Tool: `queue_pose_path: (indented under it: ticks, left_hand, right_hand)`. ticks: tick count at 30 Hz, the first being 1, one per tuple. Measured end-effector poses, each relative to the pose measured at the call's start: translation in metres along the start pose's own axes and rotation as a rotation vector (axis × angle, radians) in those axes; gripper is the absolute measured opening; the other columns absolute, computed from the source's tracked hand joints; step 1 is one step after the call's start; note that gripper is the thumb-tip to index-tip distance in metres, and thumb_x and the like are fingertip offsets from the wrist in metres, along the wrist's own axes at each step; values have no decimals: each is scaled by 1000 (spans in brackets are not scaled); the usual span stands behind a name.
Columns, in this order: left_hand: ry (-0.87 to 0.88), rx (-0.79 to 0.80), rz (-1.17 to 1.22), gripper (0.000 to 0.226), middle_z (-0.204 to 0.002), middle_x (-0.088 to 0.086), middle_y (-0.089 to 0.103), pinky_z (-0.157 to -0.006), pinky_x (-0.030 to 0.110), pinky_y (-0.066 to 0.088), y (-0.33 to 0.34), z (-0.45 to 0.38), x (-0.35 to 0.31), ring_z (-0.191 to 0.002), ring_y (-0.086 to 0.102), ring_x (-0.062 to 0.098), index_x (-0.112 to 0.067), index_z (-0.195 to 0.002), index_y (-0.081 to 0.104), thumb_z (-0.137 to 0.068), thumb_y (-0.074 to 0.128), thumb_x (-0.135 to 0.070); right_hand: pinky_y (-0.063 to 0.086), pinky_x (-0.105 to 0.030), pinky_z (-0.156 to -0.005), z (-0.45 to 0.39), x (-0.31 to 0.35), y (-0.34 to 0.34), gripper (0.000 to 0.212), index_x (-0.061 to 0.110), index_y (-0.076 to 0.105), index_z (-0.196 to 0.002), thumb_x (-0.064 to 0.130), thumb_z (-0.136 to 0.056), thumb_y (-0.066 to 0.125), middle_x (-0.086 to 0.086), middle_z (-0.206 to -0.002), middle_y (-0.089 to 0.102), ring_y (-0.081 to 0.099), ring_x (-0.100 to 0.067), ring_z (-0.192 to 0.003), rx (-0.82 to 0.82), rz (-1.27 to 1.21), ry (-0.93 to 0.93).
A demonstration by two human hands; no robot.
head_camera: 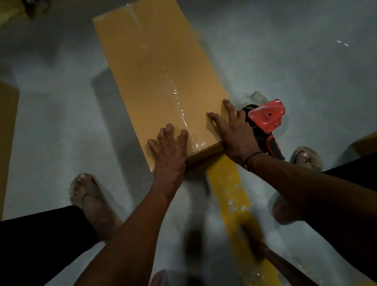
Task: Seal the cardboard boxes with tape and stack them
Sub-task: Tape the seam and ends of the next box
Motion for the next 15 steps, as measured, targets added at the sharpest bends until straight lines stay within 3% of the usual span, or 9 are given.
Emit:
queue_pose_path:
  ticks: [2, 3, 5, 7, 9, 11, 13, 15]
  left_hand:
    - [6, 6, 49, 106, -153, 17, 26, -107, 61, 34, -3, 4, 6, -139, 30, 39, -24, -143, 31, -58, 91, -11]
    - [22, 11, 81, 107, -156, 15, 25, -110, 58, 33, -4, 8, 9, -142, 29, 37, -25, -145, 32, -58, 93, -19]
    - [1, -4, 173, 113, -163, 12, 21, -116, 56, 27, -11, 20, 18, -149, 25, 35, -24, -151, 31, -60, 88, -61]
    - [-187, -85, 298, 123, -166, 11, 16, -120, 56, 21, -24, 35, 34, -153, 18, 34, -21, -155, 28, -59, 70, -87]
    - [-473, -170, 438, 132, -166, 13, 14, -122, 53, 20, -29, 47, 51, -154, 17, 35, -15, -158, 22, -59, 65, -92]
    - [-763, -138, 673, 144, -166, 19, 17, -121, 50, 26, -17, 55, 62, -153, 22, 38, -9, -160, 12, -56, 69, -91]
    - [-967, -41, 916, 149, -161, 21, 32, -115, 47, 38, 6, 58, 63, -146, 37, 39, -5, -159, 12, -53, 80, -84]
    - [-1039, 5, 978, 140, -152, 20, 47, -110, 44, 45, 16, 57, 65, -138, 47, 38, -2, -154, 26, -52, 88, -75]
  right_hand:
    - [57, -53, -88, 1, -1, -2, 110, 34, 24, -154, 8, -65, 84, -16, -166, 2, 34, -48, -133, 61, -62, -2]
    - [56, -54, -90, 2, -1, -3, 117, 35, 24, -153, 17, -56, 88, -14, -165, 1, 34, -48, -133, 95, -105, -5]
    - [54, -56, -93, 3, 1, -12, 120, 35, 26, -152, 37, -49, 87, -12, -164, 3, 35, -50, -134, 98, -214, -24]
    - [51, -58, -99, 4, -1, -22, 116, 34, 23, -154, 51, -54, 79, -12, -164, 6, 35, -50, -137, 45, -381, -17]
    - [47, -55, -106, 2, -10, -26, 116, 28, 15, -160, 57, -63, 73, -15, -165, 10, 37, -46, -141, 0, -542, 86]
    - [40, -55, -113, -1, -20, -20, 123, 20, 6, -162, 68, -70, 73, -17, -166, 19, 36, -41, -144, 18, -606, 262]
    - [40, -53, -114, -3, -25, -10, 134, 17, 7, -161, 81, -64, 73, -17, -163, 30, 39, -39, -143, 75, -590, 376]
    - [46, -53, -109, -6, -27, -4, 146, 18, 14, -158, 93, -47, 72, -15, -156, 40, 46, -39, -137, 111, -567, 395]
Point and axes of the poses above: each hand's wrist, its own z-axis away from the middle knuckle, its own y-axis out of the palm, x = y × z, the point moved 10 cm from there along -z, towards the middle knuckle
